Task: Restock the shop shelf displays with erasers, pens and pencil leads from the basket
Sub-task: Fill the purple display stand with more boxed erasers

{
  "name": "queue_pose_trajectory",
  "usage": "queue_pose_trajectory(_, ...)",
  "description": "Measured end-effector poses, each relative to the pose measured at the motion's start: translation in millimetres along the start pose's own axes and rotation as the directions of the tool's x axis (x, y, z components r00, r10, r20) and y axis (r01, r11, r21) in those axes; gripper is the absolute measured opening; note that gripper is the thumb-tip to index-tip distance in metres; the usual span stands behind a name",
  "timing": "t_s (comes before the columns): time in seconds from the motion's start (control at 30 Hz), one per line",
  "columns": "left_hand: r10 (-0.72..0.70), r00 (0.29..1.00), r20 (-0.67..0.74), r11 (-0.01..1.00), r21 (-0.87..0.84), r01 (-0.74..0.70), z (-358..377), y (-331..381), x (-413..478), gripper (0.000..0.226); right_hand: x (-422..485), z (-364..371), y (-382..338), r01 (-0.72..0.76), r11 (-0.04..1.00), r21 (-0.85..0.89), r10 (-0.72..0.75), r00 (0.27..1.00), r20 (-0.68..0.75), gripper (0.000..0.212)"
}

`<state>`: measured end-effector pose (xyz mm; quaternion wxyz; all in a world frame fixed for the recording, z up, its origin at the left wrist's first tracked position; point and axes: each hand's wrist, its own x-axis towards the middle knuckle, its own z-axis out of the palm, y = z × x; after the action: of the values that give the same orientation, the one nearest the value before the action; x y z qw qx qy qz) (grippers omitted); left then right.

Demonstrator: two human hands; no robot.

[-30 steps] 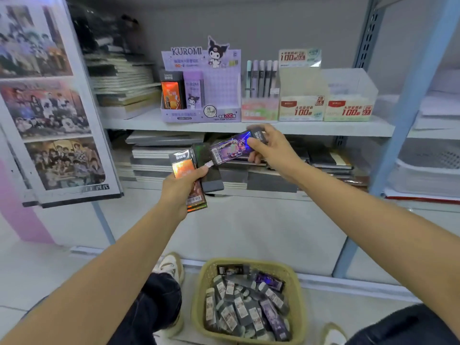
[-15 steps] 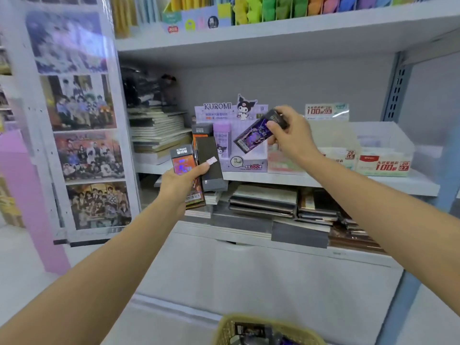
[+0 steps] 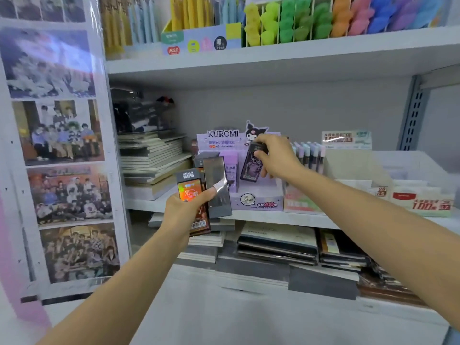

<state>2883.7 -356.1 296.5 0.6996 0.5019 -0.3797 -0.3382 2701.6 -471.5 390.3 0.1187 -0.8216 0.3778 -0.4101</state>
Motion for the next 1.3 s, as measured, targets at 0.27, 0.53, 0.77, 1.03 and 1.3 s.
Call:
queue_pose_trajectory(0.27, -0.001, 1.0, 0.028, 1.0, -0.018, 0.001, 2.7, -9.1, 26.4, 0.026, 29.7, 2.2, 7.7, -0.049, 0.991, -0.128, 0.075, 0.976, 0.204, 0.016)
queue_pose_trajectory(0.53, 0.006, 0.997, 0.075, 1.0, 0.015, -0.007, 2.6, -6.6, 36.3, 0.051, 47.3, -3.1, -1.5, -0.02, 0.976, -0.219, 0.096, 0.934, 0.344, 0.01)
queue_pose_trajectory(0.77, 0.002, 0.996, 0.091, 1.0, 0.019, -0.004, -0.2, -5.6, 37.7, 0.047, 42.7, 4.8, 6.8, 0.03, 0.976, -0.217, 0.005, 0.987, 0.159, 0.024)
queue_pose_trajectory(1.03, -0.002, 0.996, 0.085, 1.0, 0.02, 0.0, -3.8, -4.6, 38.8, 0.033, 43.3, 9.0, 8.8, 0.01, 0.967, -0.255, 0.035, 0.985, 0.171, 0.029)
queue_pose_trajectory(1.3, 0.007, 0.995, 0.098, 1.0, 0.019, -0.009, 1.1, -5.8, 35.2, 0.027, 23.1, 30.8, 16.8, 0.066, 0.959, -0.275, -0.091, 0.993, -0.08, 0.024)
